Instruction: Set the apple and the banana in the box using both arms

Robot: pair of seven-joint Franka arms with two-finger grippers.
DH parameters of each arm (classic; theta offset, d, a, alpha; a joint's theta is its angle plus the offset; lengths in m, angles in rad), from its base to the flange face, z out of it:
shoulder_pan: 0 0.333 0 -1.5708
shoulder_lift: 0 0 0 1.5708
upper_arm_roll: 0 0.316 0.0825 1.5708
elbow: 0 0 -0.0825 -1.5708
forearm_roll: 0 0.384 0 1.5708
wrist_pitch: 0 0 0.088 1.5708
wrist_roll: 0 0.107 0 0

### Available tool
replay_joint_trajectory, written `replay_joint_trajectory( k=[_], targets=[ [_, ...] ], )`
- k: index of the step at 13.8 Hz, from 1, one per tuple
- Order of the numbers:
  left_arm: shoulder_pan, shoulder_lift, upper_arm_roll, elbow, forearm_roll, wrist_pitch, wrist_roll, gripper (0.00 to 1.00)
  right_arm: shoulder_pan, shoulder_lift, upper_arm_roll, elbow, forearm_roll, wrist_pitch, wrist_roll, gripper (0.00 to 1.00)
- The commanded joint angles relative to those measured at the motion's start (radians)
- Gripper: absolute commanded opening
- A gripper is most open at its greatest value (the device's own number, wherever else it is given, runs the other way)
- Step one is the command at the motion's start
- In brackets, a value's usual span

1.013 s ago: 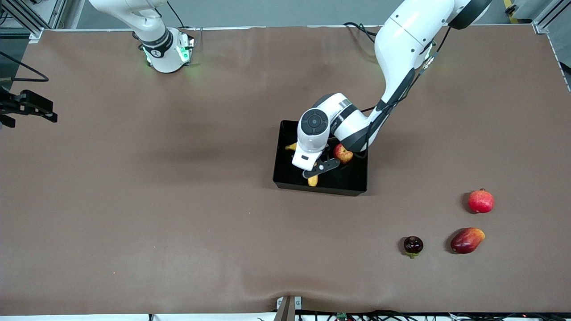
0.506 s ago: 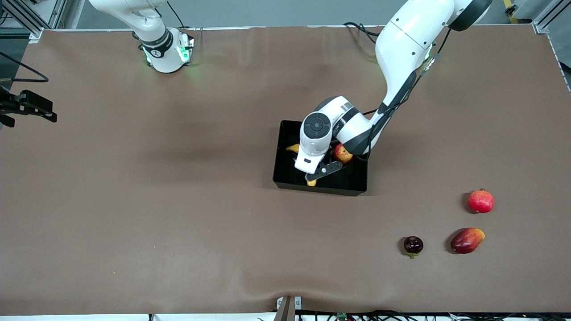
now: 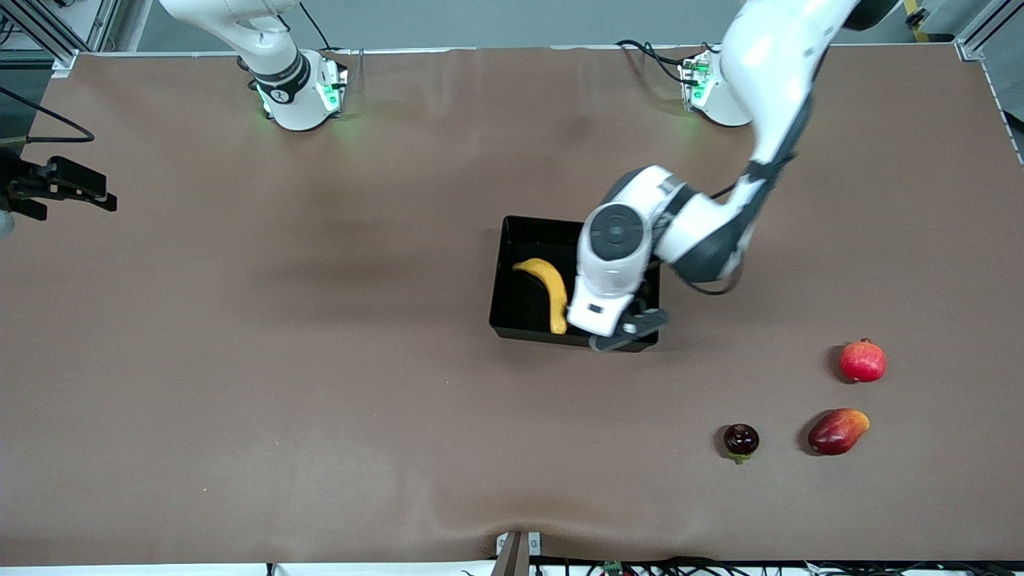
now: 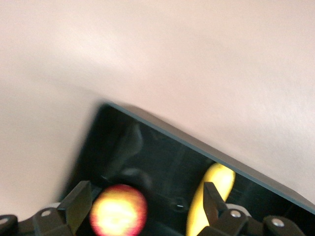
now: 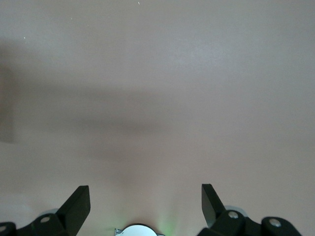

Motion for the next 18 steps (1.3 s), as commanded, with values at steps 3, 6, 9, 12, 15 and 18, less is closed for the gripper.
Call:
replay_joint_trajectory(
  k=[3, 6, 9, 12, 15, 18],
  targets=[
    [0.156, -0.135, -0.008, 0.033, -0.084, -0.161, 0.297, 1.00, 0.005, -0.019, -0.011, -0.006, 0.023, -0.039, 0.035, 1.00],
    [0.248, -0.232, -0.008, 0.033, -0.093, -0.230, 0.413, 1.00, 0.002, -0.017, -0.011, -0.006, 0.025, -0.037, 0.035, 1.00],
    [0.288, -0.314, -0.007, 0.033, -0.095, -0.302, 0.493, 1.00, 0.005, -0.013, -0.011, 0.002, 0.020, -0.037, 0.033, 1.00],
    [0.324, -0.391, -0.004, 0.033, -0.093, -0.348, 0.519, 1.00, 0.005, -0.011, -0.009, 0.002, 0.015, -0.035, 0.032, 1.00],
    [0.377, -0.453, -0.001, 0.033, -0.095, -0.390, 0.638, 1.00, 0.007, -0.009, -0.008, 0.002, 0.011, -0.035, 0.029, 1.00],
    [0.420, -0.500, 0.001, 0.033, -0.124, -0.419, 0.727, 1.00, 0.007, -0.009, -0.008, 0.000, 0.011, -0.035, 0.026, 1.00]
  ],
)
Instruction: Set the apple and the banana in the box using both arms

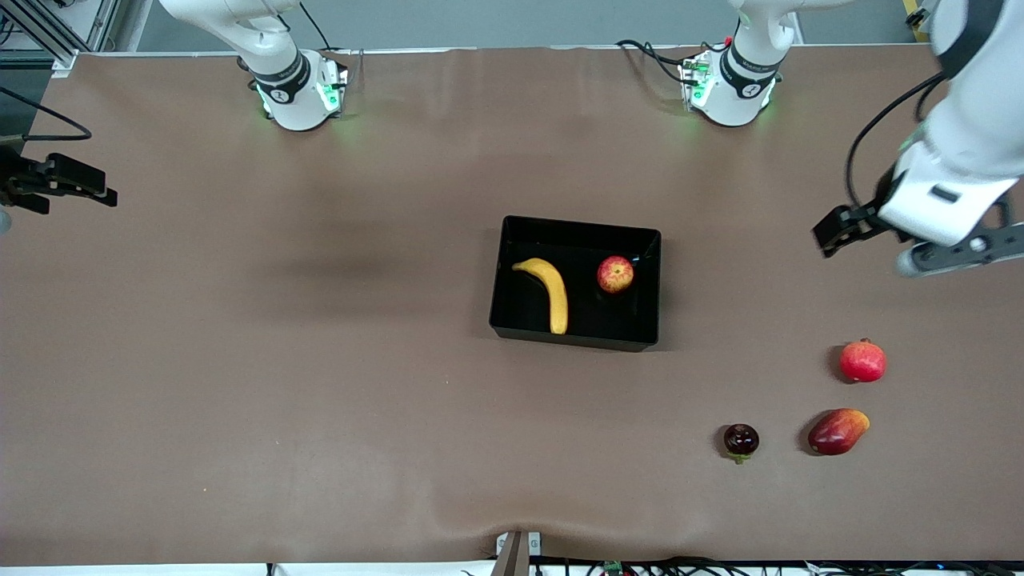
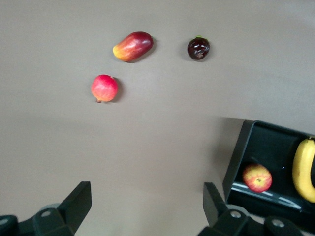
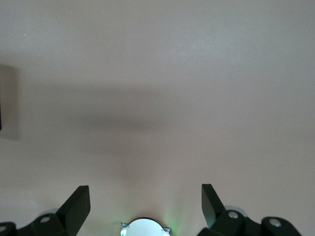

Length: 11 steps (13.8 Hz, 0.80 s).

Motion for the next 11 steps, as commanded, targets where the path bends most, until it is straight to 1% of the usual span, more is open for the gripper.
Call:
replay_joint_trajectory(
  k=[1, 5, 6, 9, 11],
  targets=[
    [0.031, -0.053, -0.002, -0.019, -0.035, -0.028, 0.055, 1.00, 0.006, -0.009, -0.001, -0.001, -0.003, -0.006, 0.006, 1.00],
    [0.033, -0.111, 0.004, -0.034, -0.044, -0.062, 0.110, 1.00, 0.000, -0.006, -0.001, -0.003, -0.001, -0.006, 0.005, 1.00],
    [0.020, -0.128, 0.039, -0.049, -0.048, -0.063, 0.130, 1.00, 0.003, -0.006, 0.000, -0.003, -0.003, -0.006, 0.006, 1.00],
    [-0.026, -0.186, 0.130, -0.113, -0.114, -0.064, 0.180, 1.00, 0.005, -0.006, 0.000, -0.001, -0.003, -0.006, 0.006, 1.00],
    [-0.058, -0.218, 0.174, -0.147, -0.116, -0.064, 0.242, 1.00, 0.010, -0.005, 0.000, -0.001, -0.006, -0.004, 0.012, 1.00]
  ],
)
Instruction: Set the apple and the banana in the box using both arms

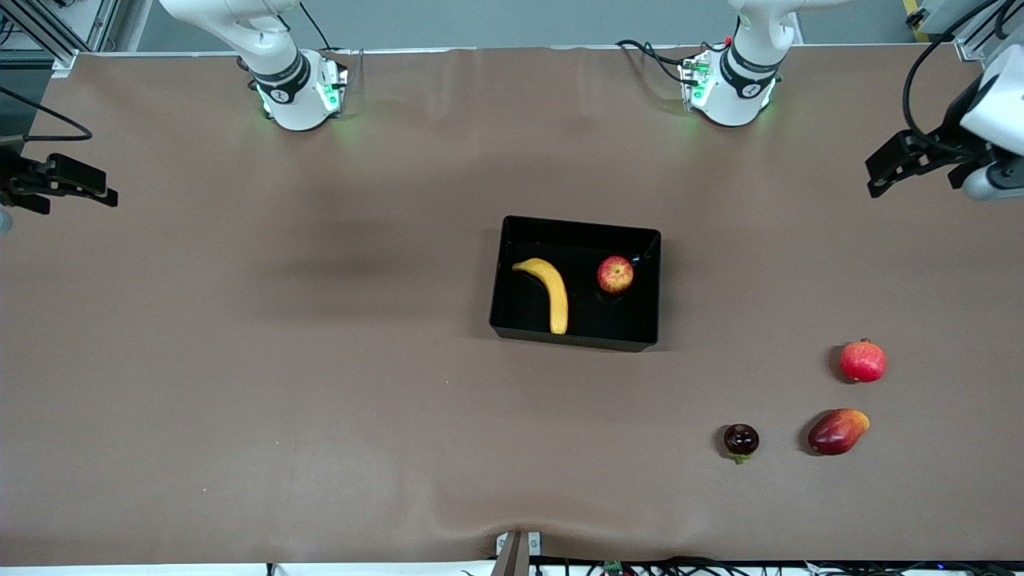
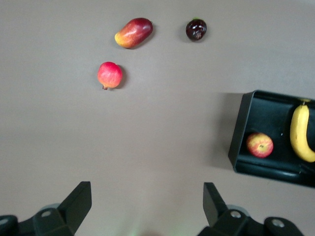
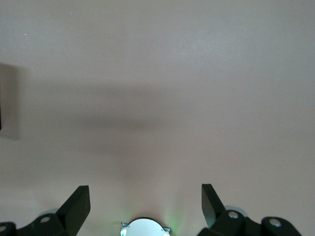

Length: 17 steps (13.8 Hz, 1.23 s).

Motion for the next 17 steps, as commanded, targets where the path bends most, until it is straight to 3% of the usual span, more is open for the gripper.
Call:
replay_joint_trajectory(
  k=[1, 17],
  targets=[
    [-0.035, -0.076, 0.052, -0.075, -0.022, 0.004, 0.053, 1.00, 0.012, -0.004, 0.001, 0.001, -0.006, -0.004, 0.012, 1.00],
    [-0.038, -0.074, 0.044, -0.054, -0.034, -0.073, 0.043, 1.00, 0.011, 0.030, 0.002, 0.002, -0.003, 0.011, 0.008, 1.00]
  ],
)
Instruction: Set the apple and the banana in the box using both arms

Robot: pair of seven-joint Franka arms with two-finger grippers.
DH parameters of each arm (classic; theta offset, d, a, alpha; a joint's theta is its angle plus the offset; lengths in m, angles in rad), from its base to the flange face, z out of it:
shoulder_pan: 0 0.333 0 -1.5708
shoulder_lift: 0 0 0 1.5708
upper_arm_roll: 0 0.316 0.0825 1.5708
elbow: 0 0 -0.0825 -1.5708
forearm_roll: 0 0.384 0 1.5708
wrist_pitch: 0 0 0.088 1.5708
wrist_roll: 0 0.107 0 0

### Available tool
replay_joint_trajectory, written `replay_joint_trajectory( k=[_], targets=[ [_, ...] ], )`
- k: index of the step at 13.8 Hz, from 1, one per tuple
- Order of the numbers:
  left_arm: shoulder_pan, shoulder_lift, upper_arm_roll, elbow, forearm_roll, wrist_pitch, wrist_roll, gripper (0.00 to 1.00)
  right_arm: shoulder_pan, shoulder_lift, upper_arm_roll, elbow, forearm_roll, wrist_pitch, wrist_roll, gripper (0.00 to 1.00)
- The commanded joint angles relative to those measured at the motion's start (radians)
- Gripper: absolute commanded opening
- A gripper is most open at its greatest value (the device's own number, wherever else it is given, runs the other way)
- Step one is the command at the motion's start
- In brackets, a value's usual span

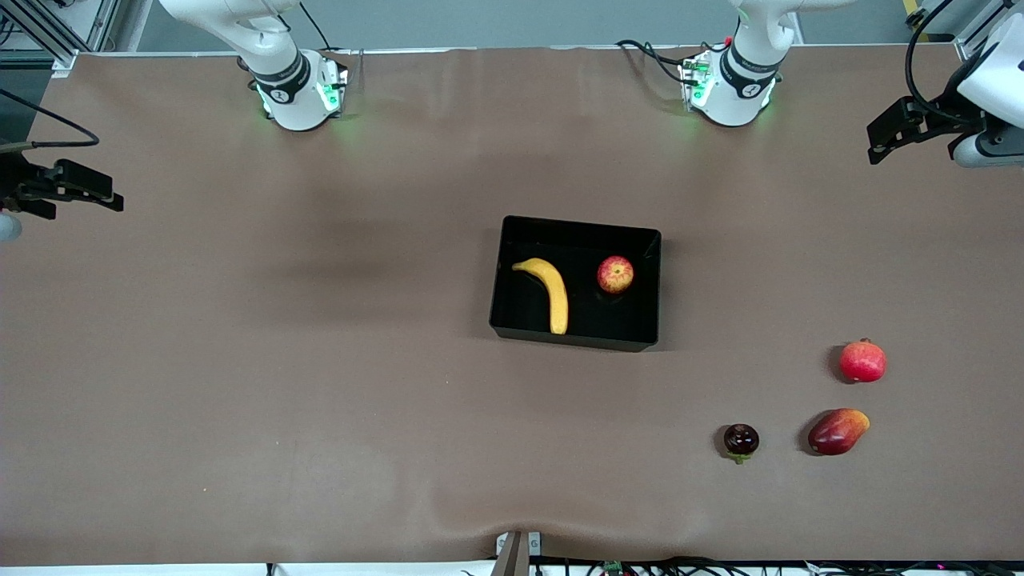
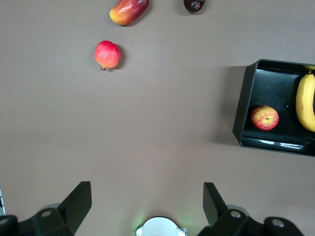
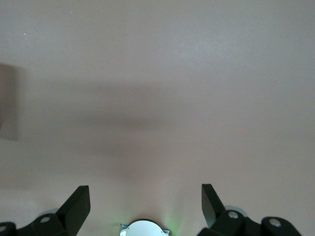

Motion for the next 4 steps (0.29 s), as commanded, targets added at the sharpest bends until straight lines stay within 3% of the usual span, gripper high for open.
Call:
replay_joint_trajectory(
  k=[1, 4],
  targets=[
    [0.000, -0.013, 0.010, 0.014, -0.023, -0.015, 0.005, 1.00, 0.009, 0.017, -0.003, 0.003, -0.006, -0.001, 0.009, 1.00],
    [0.000, -0.008, 0.013, 0.031, -0.024, -0.015, 0.000, 1.00, 0.009, 0.012, -0.004, 0.017, -0.006, -0.013, 0.017, 1.00]
  ],
)
